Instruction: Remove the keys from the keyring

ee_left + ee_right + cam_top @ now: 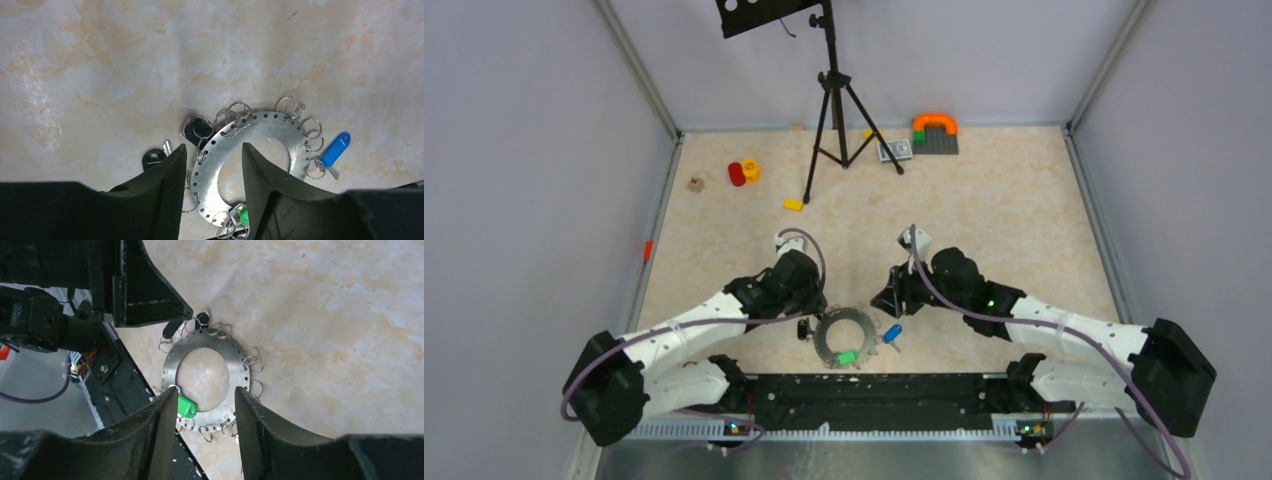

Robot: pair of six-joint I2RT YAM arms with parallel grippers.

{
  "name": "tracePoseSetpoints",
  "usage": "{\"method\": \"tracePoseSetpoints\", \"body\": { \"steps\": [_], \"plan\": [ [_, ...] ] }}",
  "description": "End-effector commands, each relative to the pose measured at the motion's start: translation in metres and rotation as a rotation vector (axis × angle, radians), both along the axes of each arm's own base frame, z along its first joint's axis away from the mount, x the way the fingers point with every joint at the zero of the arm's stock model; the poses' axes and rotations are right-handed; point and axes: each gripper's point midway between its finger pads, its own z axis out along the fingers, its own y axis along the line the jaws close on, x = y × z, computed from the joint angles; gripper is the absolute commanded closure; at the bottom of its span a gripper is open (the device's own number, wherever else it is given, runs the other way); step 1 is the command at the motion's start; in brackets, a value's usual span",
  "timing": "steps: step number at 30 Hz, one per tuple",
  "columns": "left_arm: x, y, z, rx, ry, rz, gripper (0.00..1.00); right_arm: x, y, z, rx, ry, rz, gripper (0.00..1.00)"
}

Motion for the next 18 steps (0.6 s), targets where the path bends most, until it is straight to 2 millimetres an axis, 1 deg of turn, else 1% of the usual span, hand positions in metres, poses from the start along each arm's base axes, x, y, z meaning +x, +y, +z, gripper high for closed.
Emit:
{"method": "tracePoseSetpoints", "body": {
  "steps": [1, 4, 6, 9, 12, 18],
  "plan": [
    [0.013, -0.007, -0.007, -0.006, 0.012, 0.051, 0.54, 0.006, -0.003, 0.015, 0.029, -0.022, -0.058, 0.55],
    [0.011, -0.006, -0.020, 0.021, 0.045, 0.056, 0.55, 0.006, -0.006, 0.017, 0.016, -0.034, -0.060, 0.55],
    [0.010, -0.006, -0.024, 0.029, 0.059, 0.057, 0.59, 0.006, -0.007, 0.018, 0.014, -0.037, -0.062, 0.55],
    [0.009, -0.008, -0.029, 0.030, 0.076, 0.053, 0.67, 0.006, -0.008, 0.018, 0.016, -0.035, -0.063, 0.55],
    [0.007, -0.010, -0.033, 0.026, 0.091, 0.045, 0.71, 0.005, -0.008, 0.018, 0.016, -0.033, -0.062, 0.55],
    [0.001, -0.009, -0.038, 0.023, 0.112, 0.043, 0.72, 0.005, -0.008, 0.016, 0.012, -0.030, -0.061, 0.55]
  ]
}}
